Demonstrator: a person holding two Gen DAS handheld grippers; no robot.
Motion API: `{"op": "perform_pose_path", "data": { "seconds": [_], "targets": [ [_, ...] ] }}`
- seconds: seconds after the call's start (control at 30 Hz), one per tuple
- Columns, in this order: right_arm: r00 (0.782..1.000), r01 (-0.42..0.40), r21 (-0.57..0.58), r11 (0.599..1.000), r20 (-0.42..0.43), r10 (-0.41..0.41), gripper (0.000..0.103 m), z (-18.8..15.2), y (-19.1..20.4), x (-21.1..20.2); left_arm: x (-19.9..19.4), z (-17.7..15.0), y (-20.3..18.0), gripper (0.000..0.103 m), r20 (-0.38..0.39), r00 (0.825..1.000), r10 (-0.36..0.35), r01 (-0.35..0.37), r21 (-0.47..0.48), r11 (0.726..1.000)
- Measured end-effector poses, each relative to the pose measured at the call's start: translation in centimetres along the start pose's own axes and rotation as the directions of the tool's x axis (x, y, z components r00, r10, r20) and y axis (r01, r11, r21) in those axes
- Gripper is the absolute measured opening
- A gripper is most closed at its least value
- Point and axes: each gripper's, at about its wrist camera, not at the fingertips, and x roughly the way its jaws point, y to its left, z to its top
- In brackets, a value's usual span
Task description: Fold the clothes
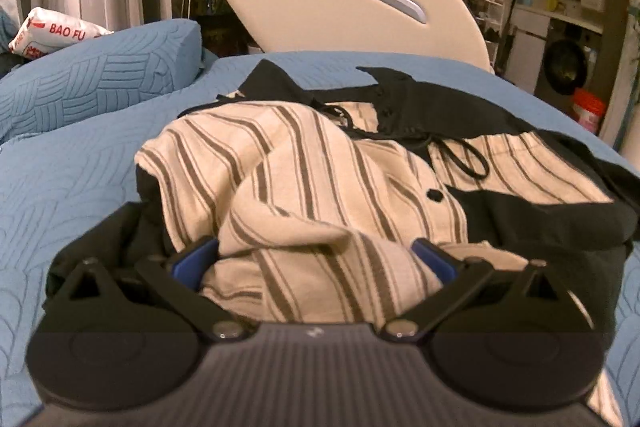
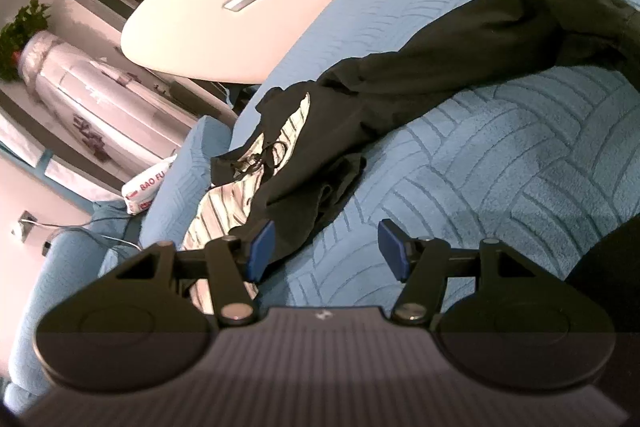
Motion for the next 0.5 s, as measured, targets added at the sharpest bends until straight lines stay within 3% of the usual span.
{"op": "perform_pose_path", "data": {
  "seconds": [0.17, 0.23, 0.3, 0.43, 0.5],
  "targets": [
    [0.986, 0.115, -0.108, 0.987, 0.136, -0.099, 0.061, 1.5, 1.5, -1.3, -1.3, 0.1, 0.4, 0.103, 0.010, 1.000, -0.012, 0.012, -0.008, 1.000],
    [0.970, 0.201, -0.220, 0.955, 0.178, -0.163, 0.061, 2.7, 2.5, -0.7, -1.7, 0.0, 0.6, 0.103, 0.012, 1.000, -0.018, 0.018, -0.011, 1.000],
    [0.968, 0.251, -0.304, 0.919, 0.105, -0.229, 0.061, 4.0, 3.0, 2.0, -2.0, 0.2, 0.6, 0.103, 0.003, 1.000, -0.025, 0.025, -0.008, 1.000],
    [0.973, 0.202, -0.302, 0.932, -0.050, -0.227, 0.061, 4.0, 2.1, 7.3, -4.4, 0.9, 1.4, 0.103, 0.008, 0.996, -0.085, 0.086, -0.089, 0.992],
    [0.974, 0.172, -0.297, 0.939, -0.093, -0.208, 0.061, 3.6, 1.8, 10.0, -6.8, 0.7, 2.3, 0.103, 0.032, 0.987, -0.160, 0.163, -0.202, 0.966]
  ]
}}
